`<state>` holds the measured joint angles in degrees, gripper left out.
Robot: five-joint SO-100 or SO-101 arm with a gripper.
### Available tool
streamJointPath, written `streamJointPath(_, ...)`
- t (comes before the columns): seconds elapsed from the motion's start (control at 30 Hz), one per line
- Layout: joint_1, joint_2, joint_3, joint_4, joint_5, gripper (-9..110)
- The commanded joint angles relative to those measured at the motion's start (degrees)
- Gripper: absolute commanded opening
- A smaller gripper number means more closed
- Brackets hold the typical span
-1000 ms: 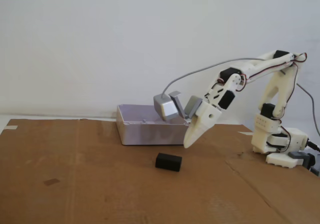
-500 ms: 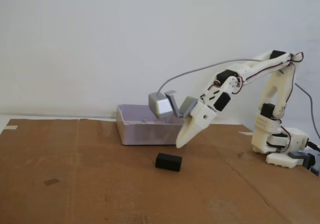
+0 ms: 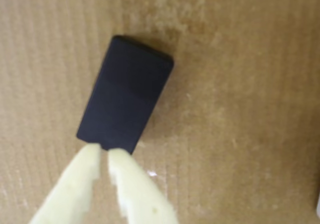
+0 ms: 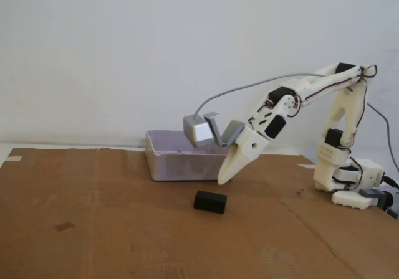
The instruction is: Grasp a block and put it in the box.
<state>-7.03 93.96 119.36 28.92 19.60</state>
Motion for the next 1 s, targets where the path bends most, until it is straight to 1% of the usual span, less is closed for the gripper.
streamJointPath(0.0,0.4,1.7,-6.6,-2.4,0.3,0)
streamJointPath(0.13,0.4,1.7,-6.9,-2.4,0.3,1)
streamJointPath(0.2,0.4,1.7,-7.1,-2.4,0.3,6)
streamJointPath(0.27,0.4,1.7,-7.1,-2.9,0.3,14)
streamJointPath(0.37,0.4,1.7,-6.5,-6.2,0.3,23)
streamJointPath(0.5,0.4,1.7,-6.5,-6.5,0.3,30)
streamJointPath(0.7,0.3,1.7,-6.4,-6.5,0.3,35)
streamJointPath(0.83,-0.2,1.6,-6.4,-6.5,0.4,34)
streamJointPath(0.97,-0.4,0.7,-6.5,-6.7,2.7,34)
